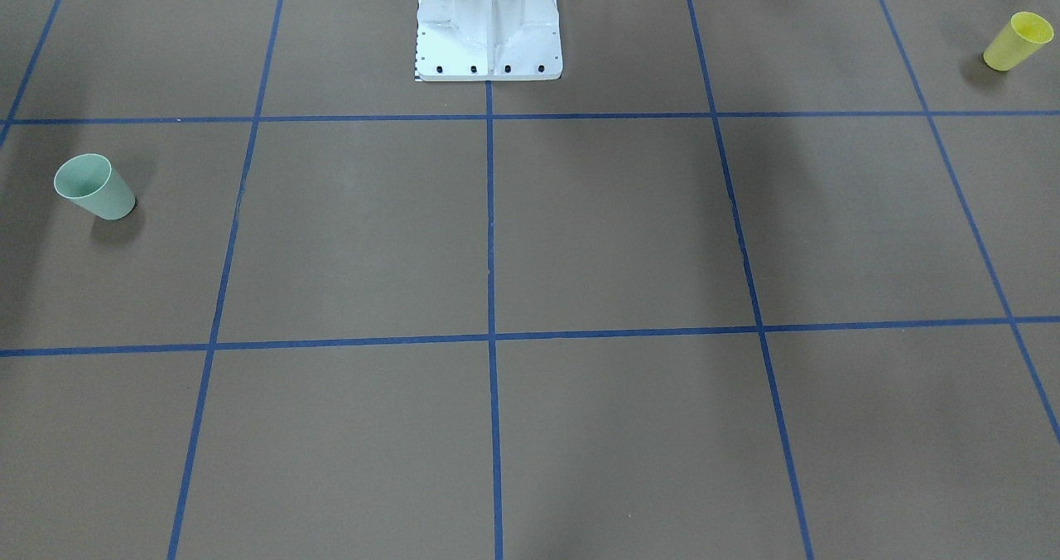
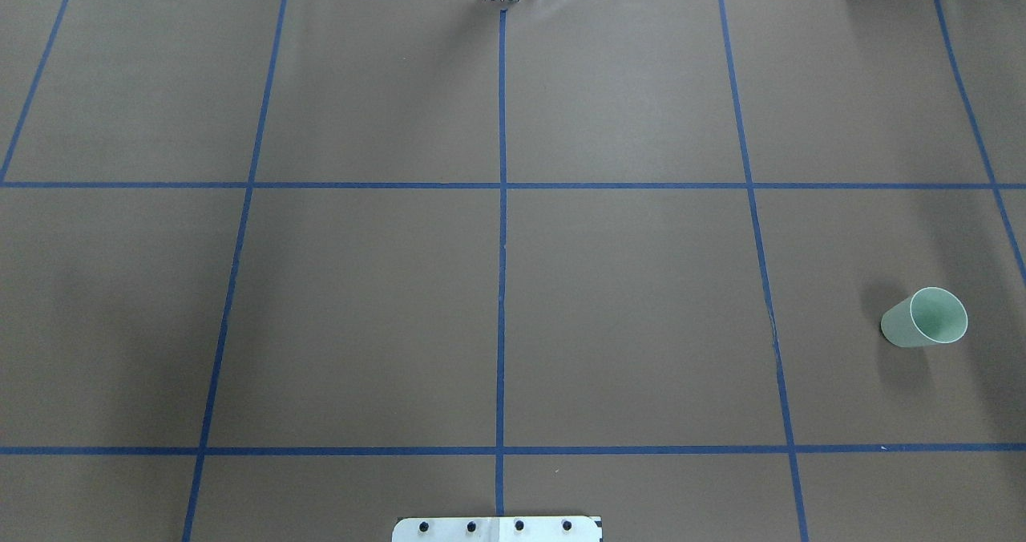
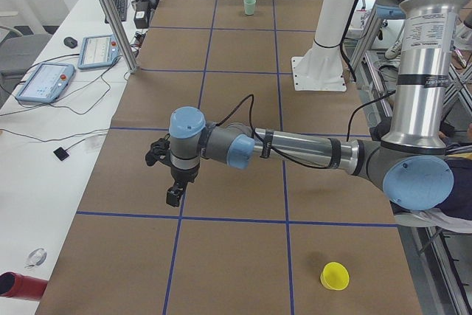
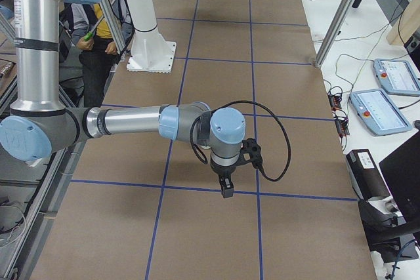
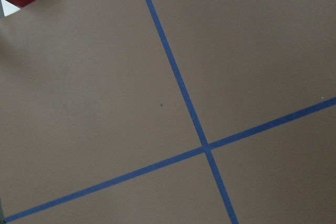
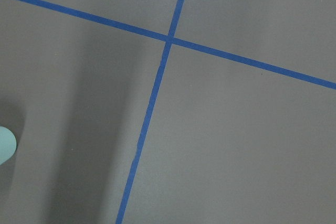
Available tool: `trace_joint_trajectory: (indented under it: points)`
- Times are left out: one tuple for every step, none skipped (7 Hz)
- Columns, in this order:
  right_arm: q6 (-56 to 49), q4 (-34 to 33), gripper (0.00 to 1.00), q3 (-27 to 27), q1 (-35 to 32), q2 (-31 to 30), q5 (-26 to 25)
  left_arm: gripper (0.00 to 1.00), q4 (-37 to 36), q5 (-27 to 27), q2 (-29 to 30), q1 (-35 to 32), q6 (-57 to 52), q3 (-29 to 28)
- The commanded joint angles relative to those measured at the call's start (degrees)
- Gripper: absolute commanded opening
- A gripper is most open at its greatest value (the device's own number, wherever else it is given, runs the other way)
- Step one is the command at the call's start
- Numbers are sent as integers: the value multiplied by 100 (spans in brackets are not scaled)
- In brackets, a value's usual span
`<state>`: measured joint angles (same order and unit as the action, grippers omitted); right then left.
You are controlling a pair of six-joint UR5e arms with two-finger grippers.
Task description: Transfer and stack yellow cup on green cup
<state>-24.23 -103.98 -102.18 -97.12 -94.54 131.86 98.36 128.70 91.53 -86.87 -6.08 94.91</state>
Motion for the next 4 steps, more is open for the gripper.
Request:
trace_joint_trajectory:
  points:
    - [233, 1, 100, -21, 0, 41, -3, 100, -324, 225, -74, -215, -42, 10]
    - [461, 1, 100, -38, 0, 93, -3, 100, -491, 234, -82, -303, -68, 62]
    - [715, 1, 100, -65, 17, 120, 15, 100, -667, 234, -248, -443, -391, 211]
    - [866, 1, 100, -65, 26, 173, 24, 100, -1000, 234, -276, -514, -490, 552]
